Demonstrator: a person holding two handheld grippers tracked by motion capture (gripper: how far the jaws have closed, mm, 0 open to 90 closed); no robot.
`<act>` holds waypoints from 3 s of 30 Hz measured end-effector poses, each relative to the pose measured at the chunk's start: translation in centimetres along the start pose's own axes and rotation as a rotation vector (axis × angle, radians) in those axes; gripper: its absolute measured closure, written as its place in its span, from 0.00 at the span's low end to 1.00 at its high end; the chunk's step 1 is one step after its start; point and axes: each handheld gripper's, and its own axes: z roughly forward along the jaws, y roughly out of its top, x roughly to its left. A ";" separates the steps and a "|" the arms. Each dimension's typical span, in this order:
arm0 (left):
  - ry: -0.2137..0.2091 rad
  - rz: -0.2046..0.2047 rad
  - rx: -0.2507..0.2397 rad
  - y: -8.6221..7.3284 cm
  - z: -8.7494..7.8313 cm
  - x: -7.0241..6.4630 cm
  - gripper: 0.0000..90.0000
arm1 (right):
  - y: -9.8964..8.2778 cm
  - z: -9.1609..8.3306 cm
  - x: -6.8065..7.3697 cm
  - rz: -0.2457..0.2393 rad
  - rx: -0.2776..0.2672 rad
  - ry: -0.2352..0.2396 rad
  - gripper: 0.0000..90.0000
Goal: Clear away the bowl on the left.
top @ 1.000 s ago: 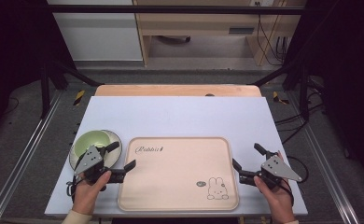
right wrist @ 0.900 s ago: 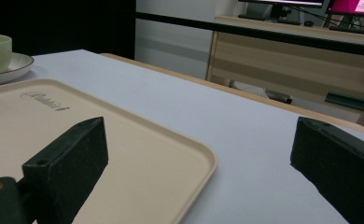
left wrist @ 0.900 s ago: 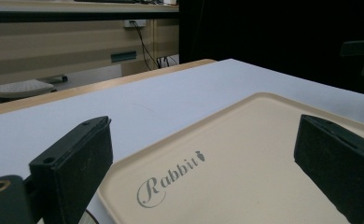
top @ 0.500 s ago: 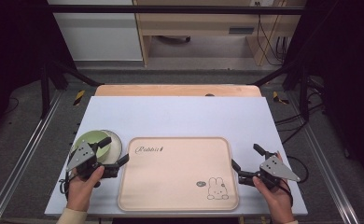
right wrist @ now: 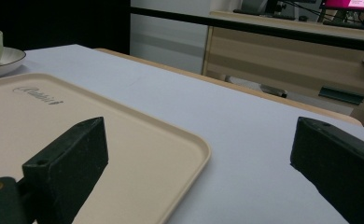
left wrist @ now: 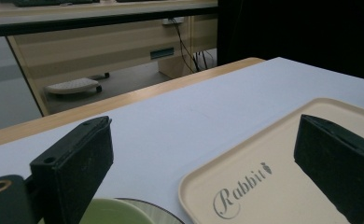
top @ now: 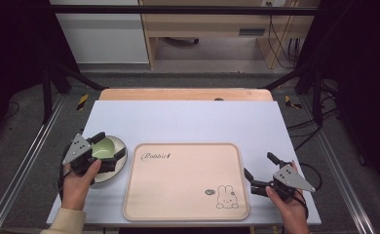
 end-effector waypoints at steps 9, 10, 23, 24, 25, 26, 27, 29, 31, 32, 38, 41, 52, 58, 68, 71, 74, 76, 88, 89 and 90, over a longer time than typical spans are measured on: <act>0.095 0.046 0.031 1.1 1.0 2.4 0.05 | -0.1 0.2 -0.1 0.004 0.009 -0.002 0.05; 0.108 0.046 0.043 1.0 1.0 2.8 0.05 | -0.1 0.2 -0.1 0.002 0.008 -0.001 0.05; 0.225 -0.036 0.167 -1.2 -1.0 6.2 0.06 | 0.0 0.3 0.0 -0.007 0.007 0.013 0.05; 0.224 -0.040 0.180 -1.3 -1.1 6.3 0.06 | 0.0 0.4 0.1 -0.007 0.009 0.013 0.05; 0.228 -0.042 0.186 -1.4 -1.2 6.5 0.06 | 0.0 0.4 0.1 -0.010 0.011 0.014 0.05; 0.228 -0.042 0.186 -1.4 -1.2 6.5 0.07 | 0.0 0.4 0.1 -0.010 0.011 0.014 0.05; 0.241 -0.051 0.193 -1.5 -1.4 6.7 0.07 | 0.0 0.4 0.1 -0.014 0.012 0.015 0.05; 0.255 -0.077 0.202 -1.7 -1.6 7.2 0.08 | 0.0 0.4 0.1 -0.015 0.012 0.016 0.05; 0.281 -0.093 0.234 -2.0 -1.9 7.7 0.09 | 0.0 0.4 0.2 -0.012 0.011 0.018 0.05; 0.290 -0.099 0.248 -2.1 -2.1 7.8 0.10 | 0.1 0.4 0.2 -0.010 0.009 0.018 0.05; 0.303 -0.119 0.272 -2.3 -2.8 8.0 0.21 | 0.2 0.7 0.4 -0.014 0.011 0.031 0.05; 0.289 -0.117 0.292 -2.4 -2.9 8.0 0.30 | 0.2 0.9 0.4 -0.014 0.011 0.033 0.05; 0.323 -0.164 0.429 -2.2 -2.8 8.4 0.53 | 0.4 0.6 0.0 -0.010 -0.005 0.035 0.05; 0.301 -0.150 0.503 -1.9 -2.5 9.0 0.61 | 0.4 0.6 -0.1 -0.009 -0.004 0.029 0.05; 0.251 -0.178 0.637 -2.5 -0.9 9.4 0.72 | 0.3 0.7 0.0 -0.013 0.002 0.032 0.05; 0.254 -0.177 0.664 -2.6 -0.6 9.4 0.74 | 0.3 0.6 -0.1 -0.009 0.002 0.029 0.05; 0.247 -0.192 0.672 -2.7 -0.6 9.6 0.76 | 0.3 0.7 -0.1 -0.011 0.003 0.030 0.05; 0.249 -0.195 0.679 -2.8 -0.6 9.8 0.78 | 0.3 0.7 -0.1 -0.011 0.004 0.033 0.05; 0.205 -0.242 0.712 -3.1 -0.3 10.2 0.88 | 0.2 0.8 0.0 -0.010 0.017 0.038 0.05; 0.198 -0.244 0.710 -3.1 -0.3 10.2 0.89 | 0.1 0.9 0.0 -0.012 0.019 0.037 0.05; 0.198 -0.244 0.710 -3.1 -0.3 10.2 0.89 | 0.1 0.9 0.0 -0.012 0.019 0.037 0.05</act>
